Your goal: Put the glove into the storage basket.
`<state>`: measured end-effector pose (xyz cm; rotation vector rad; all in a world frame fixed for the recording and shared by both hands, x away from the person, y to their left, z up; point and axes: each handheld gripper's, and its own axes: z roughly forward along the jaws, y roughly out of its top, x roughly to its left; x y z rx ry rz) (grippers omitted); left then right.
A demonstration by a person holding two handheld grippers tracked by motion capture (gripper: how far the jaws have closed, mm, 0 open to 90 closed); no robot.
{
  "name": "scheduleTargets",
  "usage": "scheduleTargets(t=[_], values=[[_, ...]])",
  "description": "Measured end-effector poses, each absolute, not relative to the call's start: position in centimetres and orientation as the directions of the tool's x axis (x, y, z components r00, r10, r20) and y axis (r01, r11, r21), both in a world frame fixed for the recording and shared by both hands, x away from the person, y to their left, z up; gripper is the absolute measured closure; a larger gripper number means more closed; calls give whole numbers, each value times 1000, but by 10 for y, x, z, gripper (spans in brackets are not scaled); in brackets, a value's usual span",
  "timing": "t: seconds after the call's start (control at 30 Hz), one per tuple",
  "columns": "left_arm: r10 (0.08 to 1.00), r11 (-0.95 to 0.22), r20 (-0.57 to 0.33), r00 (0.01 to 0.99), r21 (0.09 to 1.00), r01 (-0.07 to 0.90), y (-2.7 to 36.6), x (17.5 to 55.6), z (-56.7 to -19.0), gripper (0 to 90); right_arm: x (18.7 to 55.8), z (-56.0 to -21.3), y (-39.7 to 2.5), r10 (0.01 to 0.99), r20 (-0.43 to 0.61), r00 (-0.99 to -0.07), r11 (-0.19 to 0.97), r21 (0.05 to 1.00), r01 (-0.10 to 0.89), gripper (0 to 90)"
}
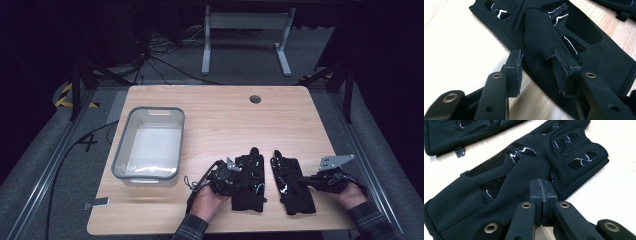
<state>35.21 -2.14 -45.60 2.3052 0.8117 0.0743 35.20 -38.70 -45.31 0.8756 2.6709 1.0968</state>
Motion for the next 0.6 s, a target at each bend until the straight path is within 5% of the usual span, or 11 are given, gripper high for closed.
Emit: scheduleTargets(t=[0.6], values=[[575, -570, -181, 798, 610, 550, -24, 352, -455, 821, 356, -453, -369, 563, 73, -823, 576, 680, 454, 898]])
